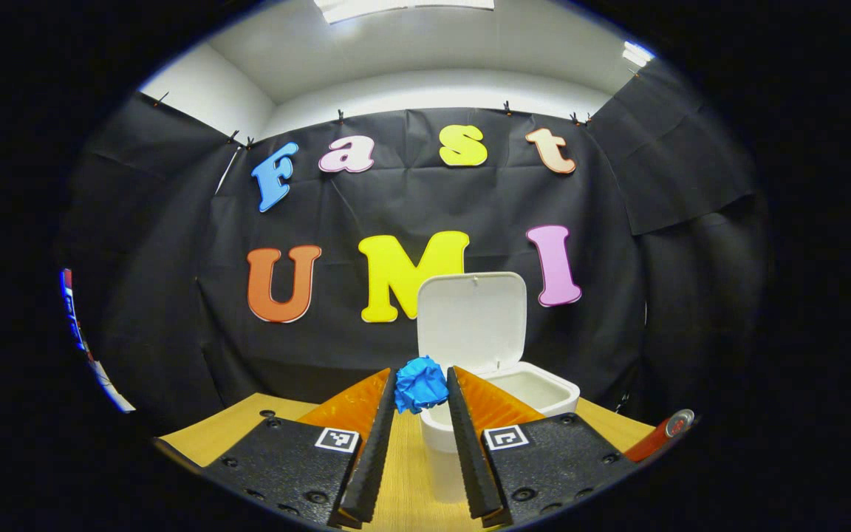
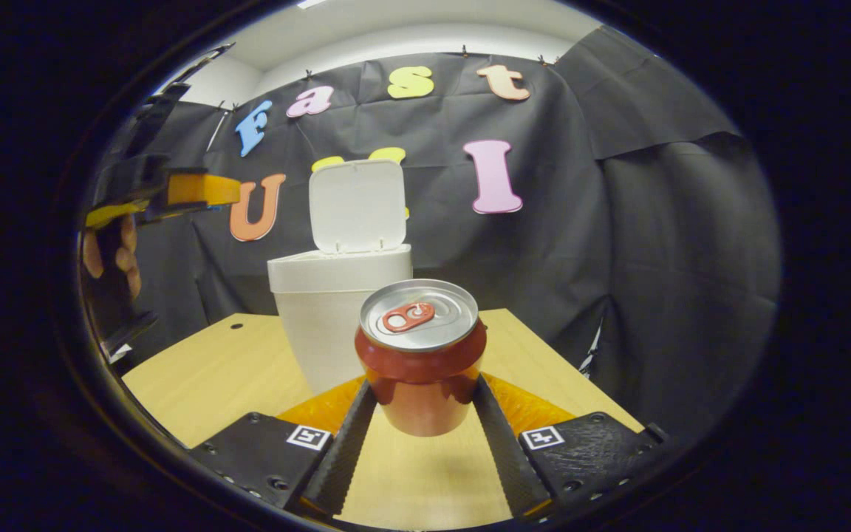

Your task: Press the lid of the desktop garbage bin to open it, pick up the crumpled paper on the desktop and throw it into the bin, then pick up the pop can on the desktop and drop it into the bin, and finally close the garbage bin lid.

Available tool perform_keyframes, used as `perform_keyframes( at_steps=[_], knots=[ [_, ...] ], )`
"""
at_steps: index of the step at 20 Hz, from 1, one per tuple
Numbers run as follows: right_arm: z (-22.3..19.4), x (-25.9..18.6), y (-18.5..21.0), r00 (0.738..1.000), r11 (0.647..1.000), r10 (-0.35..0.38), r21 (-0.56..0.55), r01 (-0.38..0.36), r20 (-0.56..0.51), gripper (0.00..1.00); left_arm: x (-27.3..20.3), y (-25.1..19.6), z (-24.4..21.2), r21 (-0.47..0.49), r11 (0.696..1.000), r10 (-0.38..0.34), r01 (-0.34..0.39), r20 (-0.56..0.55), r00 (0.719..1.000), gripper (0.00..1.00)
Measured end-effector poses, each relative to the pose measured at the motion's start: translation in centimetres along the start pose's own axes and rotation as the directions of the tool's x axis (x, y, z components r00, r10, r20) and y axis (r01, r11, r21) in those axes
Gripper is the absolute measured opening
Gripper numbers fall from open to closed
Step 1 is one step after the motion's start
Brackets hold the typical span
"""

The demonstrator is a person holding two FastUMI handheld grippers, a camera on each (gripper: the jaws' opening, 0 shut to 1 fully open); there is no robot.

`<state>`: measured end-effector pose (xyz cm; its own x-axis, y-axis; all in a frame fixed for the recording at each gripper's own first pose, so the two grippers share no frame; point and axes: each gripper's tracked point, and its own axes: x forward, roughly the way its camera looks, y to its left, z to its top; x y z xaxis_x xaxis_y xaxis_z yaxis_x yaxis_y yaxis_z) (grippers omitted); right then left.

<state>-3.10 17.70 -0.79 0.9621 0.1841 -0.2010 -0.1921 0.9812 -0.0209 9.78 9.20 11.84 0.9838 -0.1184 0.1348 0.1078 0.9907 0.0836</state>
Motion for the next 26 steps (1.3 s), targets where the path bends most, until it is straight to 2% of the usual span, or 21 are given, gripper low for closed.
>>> perform_keyframes(
  at_steps=[2, 3, 4, 7, 11, 15, 16, 17, 18, 20, 21, 22, 23, 25, 26],
  knots=[
    [0.1, 0.1, -0.2, 1.000, 1.000, -0.004, -0.001, 0.004, 0.004, 0.78, 2.5, -2.4, 0.4, -0.004, 0.995, -0.097, 0.097, 0.046, 0.994, 0.48],
    [0.2, 0.1, -0.4, 1.000, 1.000, -0.007, 0.000, 0.007, 0.008, 0.78, 3.7, -4.0, 0.0, -0.014, 0.987, -0.159, 0.160, 0.045, 0.986, 0.48],
    [0.3, 0.2, -0.4, 1.000, 1.000, -0.007, 0.001, 0.007, 0.010, 0.79, 4.6, -4.9, -0.6, -0.022, 0.981, -0.190, 0.191, 0.036, 0.981, 0.48],
    [0.1, 0.4, -0.8, 1.000, 1.000, -0.014, 0.027, 0.014, -0.002, 0.78, 7.0, -5.2, -2.9, -0.075, 0.984, -0.165, 0.164, 0.006, 0.986, 0.52],
    [0.5, 0.2, -1.4, 1.000, 0.999, -0.024, 0.023, 0.024, 0.009, 0.79, 9.3, -6.2, -7.7, -0.159, 0.977, -0.161, 0.142, -0.115, 0.980, 0.51],
    [0.8, 0.5, -1.9, 1.000, 0.999, -0.027, 0.040, 0.027, 0.016, 0.79, 9.6, -4.9, -10.5, -0.132, 0.986, -0.128, 0.106, -0.170, 0.977, 0.51],
    [0.6, 0.6, -1.8, 1.000, 0.999, -0.026, 0.043, 0.025, 0.009, 0.78, 9.5, -4.5, -10.0, -0.082, 0.992, -0.110, 0.099, -0.141, 0.984, 0.51],
    [0.5, 0.6, -1.9, 1.000, 0.999, -0.027, 0.044, 0.027, 0.002, 0.78, 9.8, -4.5, -10.0, -0.073, 0.991, -0.117, 0.108, -0.137, 0.984, 0.51],
    [0.3, 0.8, -2.0, 1.000, 0.999, -0.031, 0.043, 0.031, -0.003, 0.78, 9.6, -4.5, -9.7, -0.077, 0.991, -0.119, 0.110, -0.127, 0.985, 0.46],
    [0.5, 0.7, -2.2, 0.999, 0.998, -0.037, 0.043, 0.037, -0.001, 0.78, 9.8, -4.4, -10.4, -0.101, 0.988, -0.125, 0.113, -0.124, 0.984, 0.60],
    [0.7, 0.6, -2.3, 0.999, 0.998, -0.040, 0.044, 0.039, 0.004, 0.78, 9.8, -4.5, -10.6, -0.150, 0.982, -0.132, 0.112, -0.136, 0.982, 0.55],
    [0.8, 0.5, -2.2, 0.999, 0.998, -0.040, 0.043, 0.039, 0.008, 0.78, 9.9, -4.3, -10.5, -0.131, 0.986, -0.124, 0.106, -0.143, 0.982, 0.60],
    [0.8, 0.4, -2.1, 0.999, 0.999, -0.039, 0.039, 0.038, 0.011, 0.78, 10.0, -3.4, -10.4, -0.129, 0.989, -0.089, 0.071, -0.138, 0.986, 0.74],
    [0.7, 0.4, -2.1, 0.999, 0.999, -0.040, 0.031, 0.040, 0.011, 0.78, 9.8, -3.6, -10.6, -0.125, 0.990, -0.084, 0.067, -0.142, 0.986, 0.93],
    [0.6, 0.5, -2.2, 0.999, 0.999, -0.043, 0.032, 0.042, 0.009, 0.78, 9.8, -3.8, -10.6, -0.128, 0.989, -0.093, 0.075, -0.143, 0.985, 0.92]
  ],
)
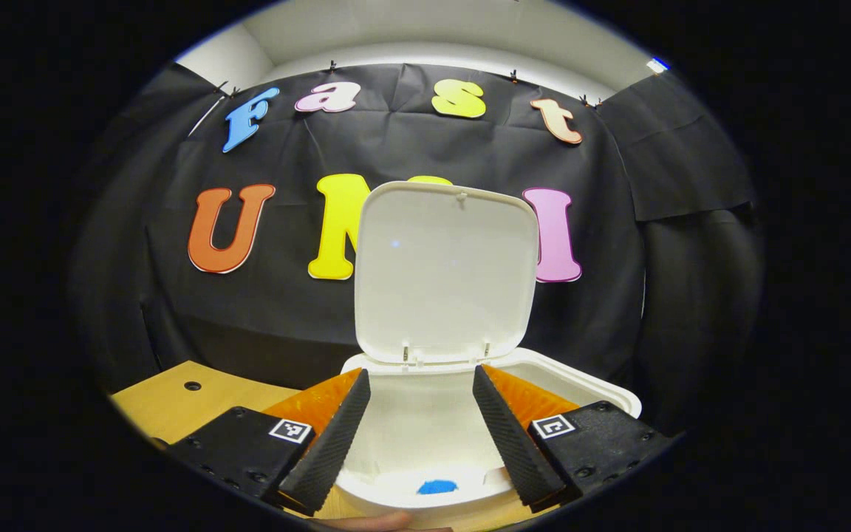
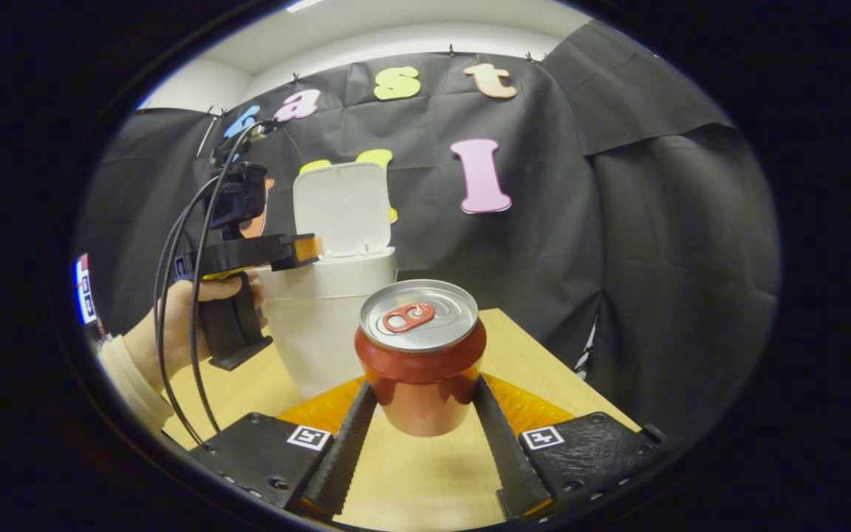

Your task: Press the lid of the desktop garbage bin to open it, pick up the crumpled paper on the desktop and throw it into the bin, then pick up the pop can on the desktop and drop it into the bin, and finally close the garbage bin lid.

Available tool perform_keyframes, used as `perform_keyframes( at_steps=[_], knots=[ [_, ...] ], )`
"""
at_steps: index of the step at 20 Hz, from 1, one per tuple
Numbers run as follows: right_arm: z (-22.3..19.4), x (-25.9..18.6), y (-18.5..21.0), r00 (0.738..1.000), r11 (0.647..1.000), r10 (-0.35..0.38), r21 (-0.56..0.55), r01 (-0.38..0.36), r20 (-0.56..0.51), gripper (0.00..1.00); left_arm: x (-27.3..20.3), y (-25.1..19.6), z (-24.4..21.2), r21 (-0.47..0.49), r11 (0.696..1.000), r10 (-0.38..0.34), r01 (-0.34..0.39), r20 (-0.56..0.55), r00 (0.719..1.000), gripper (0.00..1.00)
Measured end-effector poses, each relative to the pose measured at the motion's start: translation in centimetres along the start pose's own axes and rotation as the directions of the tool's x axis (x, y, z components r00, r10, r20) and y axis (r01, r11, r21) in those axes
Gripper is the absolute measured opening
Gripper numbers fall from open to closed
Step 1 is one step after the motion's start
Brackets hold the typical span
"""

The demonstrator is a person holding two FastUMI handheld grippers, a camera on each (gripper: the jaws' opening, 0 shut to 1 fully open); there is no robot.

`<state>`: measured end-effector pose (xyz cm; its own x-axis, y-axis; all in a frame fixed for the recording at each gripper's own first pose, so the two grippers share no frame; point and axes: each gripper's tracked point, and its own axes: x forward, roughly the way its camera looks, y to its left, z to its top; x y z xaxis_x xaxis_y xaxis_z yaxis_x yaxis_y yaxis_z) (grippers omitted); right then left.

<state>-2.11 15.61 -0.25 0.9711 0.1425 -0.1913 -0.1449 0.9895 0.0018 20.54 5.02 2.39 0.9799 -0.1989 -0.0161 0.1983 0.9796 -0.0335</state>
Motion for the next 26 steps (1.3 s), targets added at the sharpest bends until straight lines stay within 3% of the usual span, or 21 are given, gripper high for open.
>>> perform_keyframes(
  at_steps=[2, 5, 6, 7, 10, 16, 26],
  knots=[
    [0.0, 0.1, 0.0, 1.000, 1.000, -0.002, -0.001, 0.002, -0.004, 0.78, -0.2, -0.7, -0.1, 0.010, 0.999, -0.038, 0.038, -0.023, 0.999, 0.94],
    [0.1, 0.1, 0.0, 1.000, 1.000, -0.005, -0.001, 0.005, -0.003, 0.78, -2.0, -0.4, 0.5, 0.021, 1.000, -0.015, 0.016, -0.021, 1.000, 0.96],
    [0.1, 0.1, -0.1, 1.000, 1.000, -0.007, -0.001, 0.007, -0.001, 0.78, -2.7, -0.7, 1.2, 0.031, 0.999, -0.022, 0.022, 0.001, 1.000, 0.89],
    [0.2, 0.1, -0.3, 1.000, 1.000, -0.013, -0.002, 0.013, 0.000, 0.78, -3.5, -1.0, 1.7, 0.044, 0.999, -0.030, 0.029, 0.013, 0.999, 0.96],
    [0.2, 0.2, -0.9, 0.999, 0.999, -0.035, 0.002, 0.035, 0.001, 0.78, -6.6, -1.0, 3.4, 0.074, 0.996, -0.059, 0.055, 0.052, 0.997, 0.96],
    [0.2, 0.0, 0.1, 0.999, 0.999, -0.037, -0.018, 0.037, 0.013, 0.78, -14.8, 3.7, 4.6, 0.059, 0.995, 0.076, -0.083, 0.110, 0.991, 0.96],
    [-0.8, -0.2, 4.4, 0.998, 0.996, -0.017, -0.088, 0.022, 0.055, 0.78, -22.5, 9.0, -4.0, 0.081, 0.973, 0.211, -0.215, 0.059, 0.976, 0.96]
  ],
)
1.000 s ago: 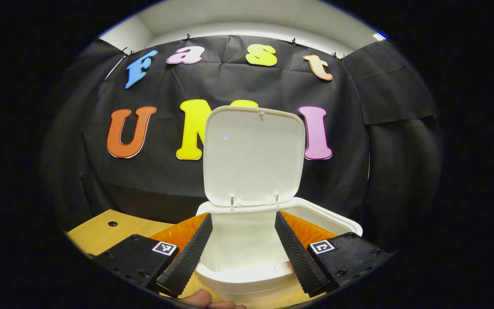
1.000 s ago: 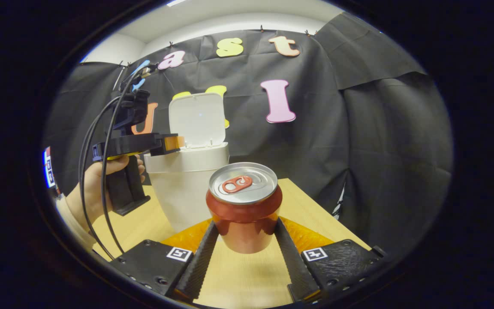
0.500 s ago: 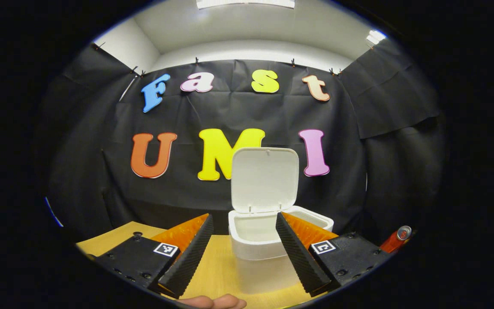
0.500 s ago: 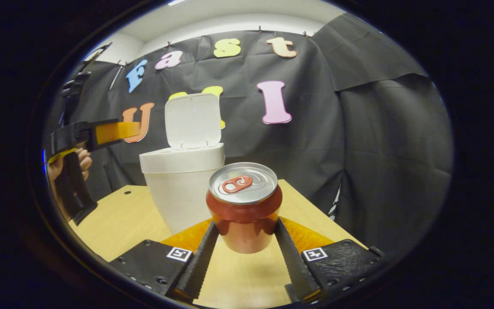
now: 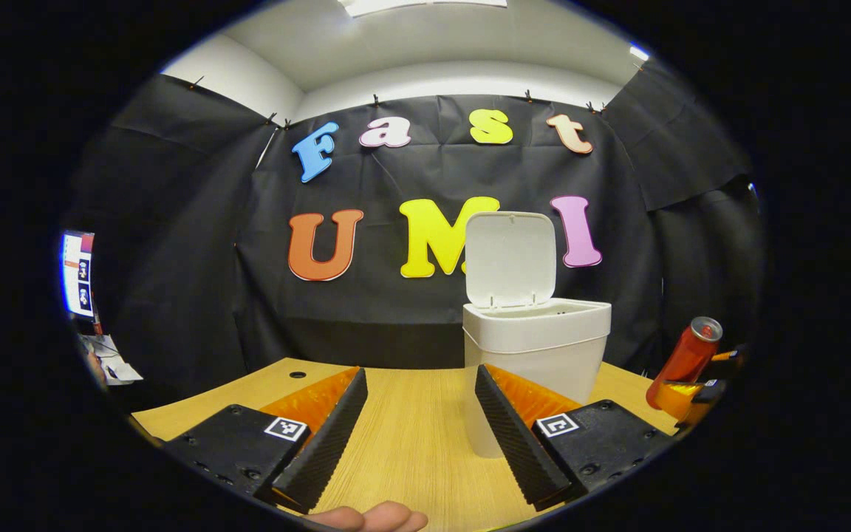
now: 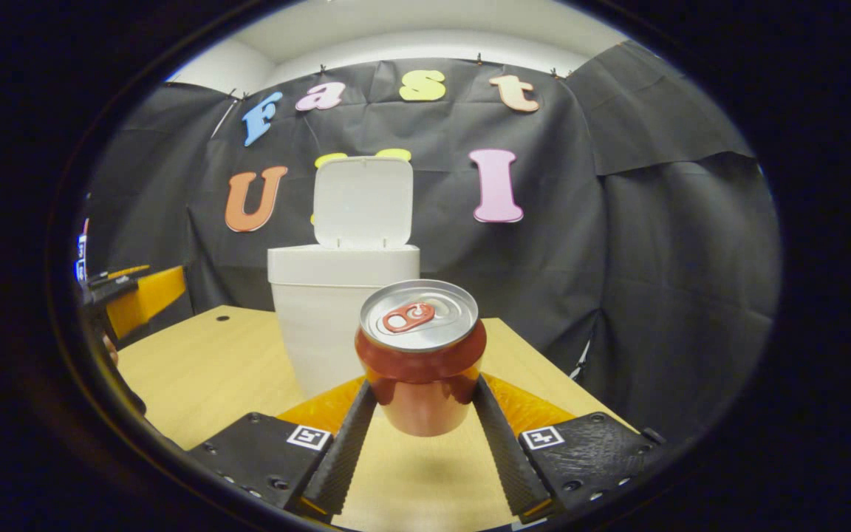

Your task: Press the lid of the desktop garbage bin to open it, pick up the crumpled paper on the desktop and throw it into the bin, then pick up the pop can on the desktop and drop it into the bin, and finally close the garbage bin lid.

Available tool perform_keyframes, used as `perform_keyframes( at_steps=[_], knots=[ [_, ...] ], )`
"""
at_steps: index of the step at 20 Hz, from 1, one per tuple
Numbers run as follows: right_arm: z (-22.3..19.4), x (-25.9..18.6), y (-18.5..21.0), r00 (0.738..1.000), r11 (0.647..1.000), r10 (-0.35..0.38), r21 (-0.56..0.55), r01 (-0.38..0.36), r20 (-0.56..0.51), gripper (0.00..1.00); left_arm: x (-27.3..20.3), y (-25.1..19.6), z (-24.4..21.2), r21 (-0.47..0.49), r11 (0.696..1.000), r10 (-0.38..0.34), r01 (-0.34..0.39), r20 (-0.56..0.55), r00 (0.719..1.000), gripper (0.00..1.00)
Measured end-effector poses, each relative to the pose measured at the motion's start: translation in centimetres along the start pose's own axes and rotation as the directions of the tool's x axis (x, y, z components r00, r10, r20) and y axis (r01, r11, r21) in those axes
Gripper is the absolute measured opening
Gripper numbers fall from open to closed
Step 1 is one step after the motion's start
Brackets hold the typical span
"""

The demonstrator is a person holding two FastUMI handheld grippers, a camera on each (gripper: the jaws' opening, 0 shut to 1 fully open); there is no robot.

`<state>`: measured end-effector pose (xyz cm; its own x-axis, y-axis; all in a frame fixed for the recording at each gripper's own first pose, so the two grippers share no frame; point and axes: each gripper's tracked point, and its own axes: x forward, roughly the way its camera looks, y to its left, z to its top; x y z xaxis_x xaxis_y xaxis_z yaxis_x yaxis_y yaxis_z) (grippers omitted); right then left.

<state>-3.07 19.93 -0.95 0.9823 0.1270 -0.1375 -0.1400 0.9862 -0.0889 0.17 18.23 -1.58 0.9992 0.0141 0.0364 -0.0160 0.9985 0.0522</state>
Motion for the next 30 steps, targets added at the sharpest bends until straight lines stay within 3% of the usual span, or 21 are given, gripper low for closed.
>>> perform_keyframes(
  at_steps=[9, 21, 26, 29, 30],
  knots=[
    [0.4, -0.8, 3.8, 1.000, 0.996, 0.015, -0.090, -0.013, 0.020, 0.78, -1.8, 3.0, -4.1, -0.064, 0.998, 0.018, -0.023, -0.076, 0.997, 0.96],
    [12.5, -2.0, 5.3, 0.993, 0.999, 0.037, -0.037, -0.033, 0.114, 0.78, -2.5, 5.7, -5.2, -0.098, 0.995, 0.024, -0.035, -0.105, 0.994, 0.96],
    [16.8, 1.1, 7.0, 0.992, 0.997, 0.069, 0.011, -0.071, 0.105, 0.78, -2.5, 6.1, -5.5, -0.092, 0.995, 0.014, -0.025, -0.110, 0.994, 0.96],
    [20.1, 3.8, 8.3, 0.985, 0.993, 0.117, -0.031, -0.114, 0.123, 0.80, -2.7, 6.3, -5.5, -0.093, 0.995, 0.014, -0.024, -0.109, 0.994, 0.96],
    [21.3, 5.0, 7.9, 0.984, 0.994, 0.104, -0.049, -0.098, 0.142, 0.79, -2.7, 6.1, -5.3, -0.094, 0.995, 0.009, -0.019, -0.102, 0.995, 0.96]
  ],
)
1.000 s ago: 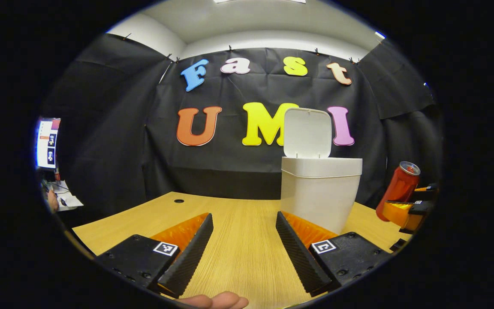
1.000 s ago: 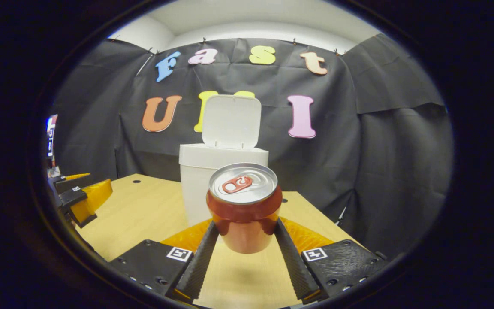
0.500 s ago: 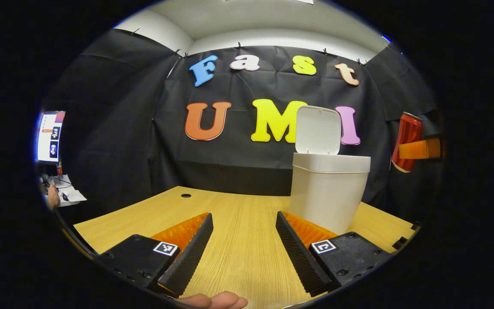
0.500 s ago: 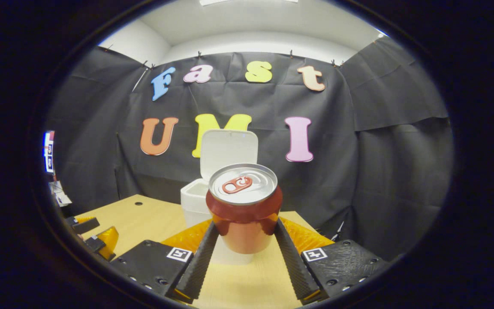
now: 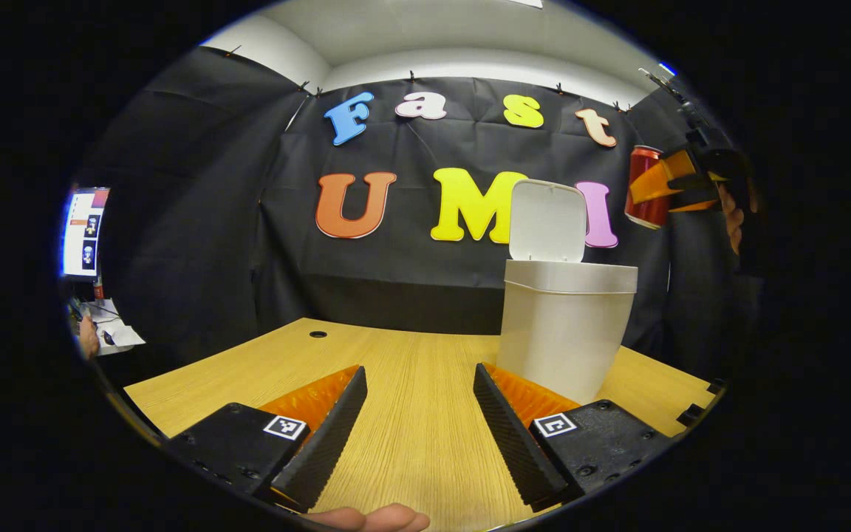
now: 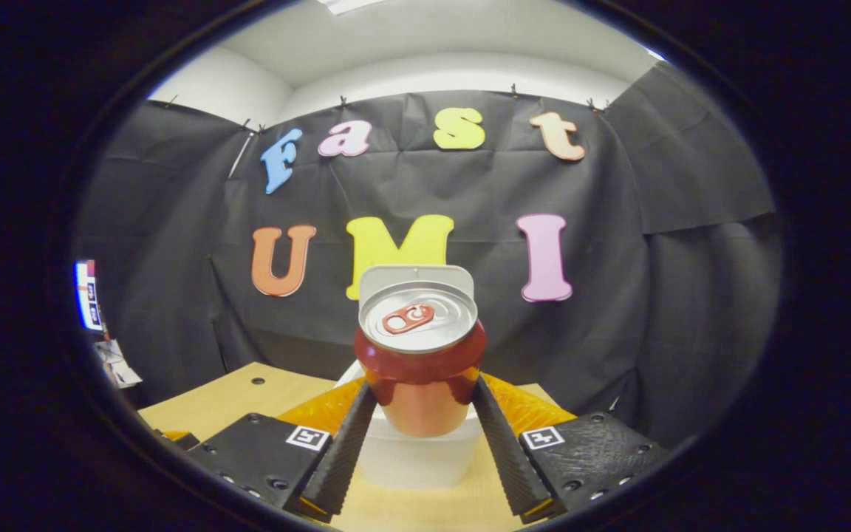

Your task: Press the lid of the desktop garbage bin to open it, pick up the crumpled paper on the desktop and throw it into the bin, then pick up the pop can on the desktop and drop it into the bin, and finally close the garbage bin lid.

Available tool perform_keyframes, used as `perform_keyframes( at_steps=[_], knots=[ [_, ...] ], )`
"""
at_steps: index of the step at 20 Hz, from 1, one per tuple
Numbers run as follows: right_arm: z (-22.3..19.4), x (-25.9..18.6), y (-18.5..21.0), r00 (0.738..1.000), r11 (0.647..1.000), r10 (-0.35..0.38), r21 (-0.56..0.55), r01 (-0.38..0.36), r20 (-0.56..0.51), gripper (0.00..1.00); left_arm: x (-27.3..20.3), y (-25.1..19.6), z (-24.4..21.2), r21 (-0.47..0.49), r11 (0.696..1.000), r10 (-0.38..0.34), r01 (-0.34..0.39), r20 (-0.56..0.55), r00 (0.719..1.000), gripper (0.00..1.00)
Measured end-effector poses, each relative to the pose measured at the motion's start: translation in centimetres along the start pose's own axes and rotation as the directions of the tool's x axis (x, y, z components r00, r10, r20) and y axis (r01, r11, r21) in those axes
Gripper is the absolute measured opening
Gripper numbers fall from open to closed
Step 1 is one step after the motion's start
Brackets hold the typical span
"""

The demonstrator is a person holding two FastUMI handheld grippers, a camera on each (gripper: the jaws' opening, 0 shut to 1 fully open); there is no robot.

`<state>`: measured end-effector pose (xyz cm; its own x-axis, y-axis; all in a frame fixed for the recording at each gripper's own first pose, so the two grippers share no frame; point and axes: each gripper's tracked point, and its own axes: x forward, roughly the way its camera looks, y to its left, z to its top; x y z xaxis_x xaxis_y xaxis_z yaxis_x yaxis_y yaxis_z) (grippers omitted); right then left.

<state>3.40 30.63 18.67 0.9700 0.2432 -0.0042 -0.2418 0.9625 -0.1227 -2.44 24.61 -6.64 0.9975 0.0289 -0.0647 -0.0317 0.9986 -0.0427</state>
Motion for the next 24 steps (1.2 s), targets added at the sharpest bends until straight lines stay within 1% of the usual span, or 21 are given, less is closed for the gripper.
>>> perform_keyframes(
  at_steps=[2, 3, 6, 7, 9, 11, 12, 13, 14, 15, 18, 24],
  knots=[
    [0.6, 2.6, -0.8, 1.000, 1.000, -0.021, -0.012, 0.022, 0.005, 0.79, -0.2, -0.6, 0.2, 0.007, 1.000, -0.022, 0.022, 0.007, 1.000, 0.96],
    [0.4, 3.8, -0.8, 1.000, 1.000, -0.018, -0.001, 0.018, -0.012, 0.79, -0.2, -0.8, 0.1, 0.022, 0.999, -0.030, 0.030, 0.005, 1.000, 0.96],
    [0.5, 6.8, 0.0, 0.998, 0.998, 0.051, 0.039, -0.049, -0.037, 0.79, -0.4, -0.9, 0.2, 0.048, 0.998, -0.040, 0.039, 0.008, 0.999, 0.96],
    [0.5, 7.9, 0.0, 0.998, 0.998, 0.060, 0.026, -0.059, -0.034, 0.80, -0.4, -0.8, 0.0, 0.045, 0.998, -0.040, 0.039, 0.003, 0.999, 0.96],
    [0.1, 9.9, -0.2, 0.997, 0.997, 0.067, -0.039, -0.068, -0.031, 0.79, -0.2, -0.4, -0.1, 0.045, 0.998, -0.032, 0.032, -0.004, 0.999, 0.96],
    [-1.5, 11.5, 0.0, 0.994, 0.995, 0.080, -0.050, -0.084, -0.076, 0.80, -0.1, -0.1, -0.5, 0.036, 0.999, -0.025, 0.025, -0.015, 1.000, 0.96],
    [-2.4, 12.0, 0.2, 0.990, 0.995, 0.091, -0.028, -0.095, -0.106, 0.79, 0.0, 0.0, -0.7, 0.030, 0.999, -0.022, 0.023, -0.020, 1.000, 0.96],
    [-2.9, 12.2, 0.7, 0.985, 0.993, 0.118, 0.003, -0.118, -0.128, 0.80, 0.1, 0.0, -0.8, 0.026, 0.999, -0.021, 0.022, -0.026, 0.999, 0.96],
    [-3.1, 12.5, 1.3, 0.980, 0.991, 0.137, 0.021, -0.136, -0.141, 0.80, 0.2, 0.1, -1.0, 0.026, 0.999, -0.019, 0.020, -0.031, 0.999, 0.96],
    [-3.2, 12.6, 1.2, 0.980, 0.990, 0.141, 0.036, -0.138, -0.141, 0.81, 0.2, 0.2, -1.1, 0.026, 0.999, -0.019, 0.020, -0.034, 0.999, 0.96],
    [-3.6, 13.1, 0.4, 0.984, 0.993, 0.112, 0.038, -0.108, -0.142, 0.80, 0.6, 0.4, -1.7, 0.029, 0.999, -0.017, 0.019, -0.047, 0.999, 0.96],
    [-3.6, 13.4, 0.3, 0.985, 0.995, 0.093, 0.031, -0.090, -0.142, 0.80, 0.8, 0.6, -2.3, 0.021, 1.000, -0.009, 0.011, -0.071, 0.997, 0.96]
  ],
)
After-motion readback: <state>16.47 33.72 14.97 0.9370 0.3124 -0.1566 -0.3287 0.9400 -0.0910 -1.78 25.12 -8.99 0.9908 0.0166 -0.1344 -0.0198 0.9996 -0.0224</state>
